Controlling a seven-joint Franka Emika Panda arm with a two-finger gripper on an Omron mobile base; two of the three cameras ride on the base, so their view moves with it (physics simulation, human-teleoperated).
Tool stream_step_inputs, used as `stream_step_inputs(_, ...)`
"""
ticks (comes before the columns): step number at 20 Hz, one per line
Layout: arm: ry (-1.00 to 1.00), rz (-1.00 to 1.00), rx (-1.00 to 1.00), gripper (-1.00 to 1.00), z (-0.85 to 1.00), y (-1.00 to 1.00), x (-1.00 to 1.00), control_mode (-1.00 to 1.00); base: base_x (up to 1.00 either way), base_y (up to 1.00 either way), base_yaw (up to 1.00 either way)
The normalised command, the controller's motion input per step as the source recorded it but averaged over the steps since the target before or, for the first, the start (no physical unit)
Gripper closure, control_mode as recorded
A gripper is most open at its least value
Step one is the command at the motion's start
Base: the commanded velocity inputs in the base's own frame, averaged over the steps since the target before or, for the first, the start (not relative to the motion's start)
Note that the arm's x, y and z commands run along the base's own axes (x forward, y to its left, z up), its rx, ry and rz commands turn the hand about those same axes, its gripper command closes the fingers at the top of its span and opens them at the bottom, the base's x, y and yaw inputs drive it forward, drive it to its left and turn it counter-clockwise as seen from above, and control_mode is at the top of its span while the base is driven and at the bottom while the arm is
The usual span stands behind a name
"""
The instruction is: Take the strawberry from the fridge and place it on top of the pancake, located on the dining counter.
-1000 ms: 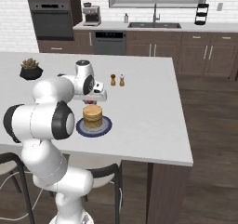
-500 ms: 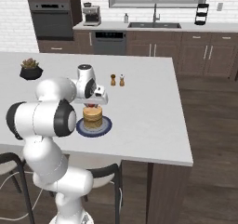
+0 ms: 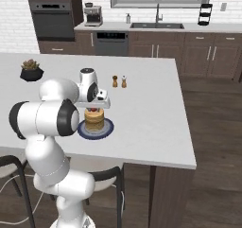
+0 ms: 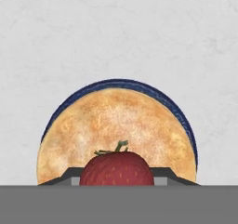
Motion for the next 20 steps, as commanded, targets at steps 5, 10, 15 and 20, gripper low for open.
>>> stream_step_inputs(5,0.00,0.00,0.00,1.00,0.00,0.00,0.00,-1.00,0.00,0.00,0.00)
stream_step_inputs(10,0.00,0.00,0.00,-1.00,0.00,0.00,0.00,-1.00,0.00,0.00,0.00)
stream_step_inputs(15,0.00,0.00,0.00,-1.00,0.01,0.00,0.00,-1.00,0.00,0.00,0.00)
stream_step_inputs(20,0.00,0.00,-0.02,-1.00,0.19,0.00,-0.02,-1.00,0.00,0.00,0.00)
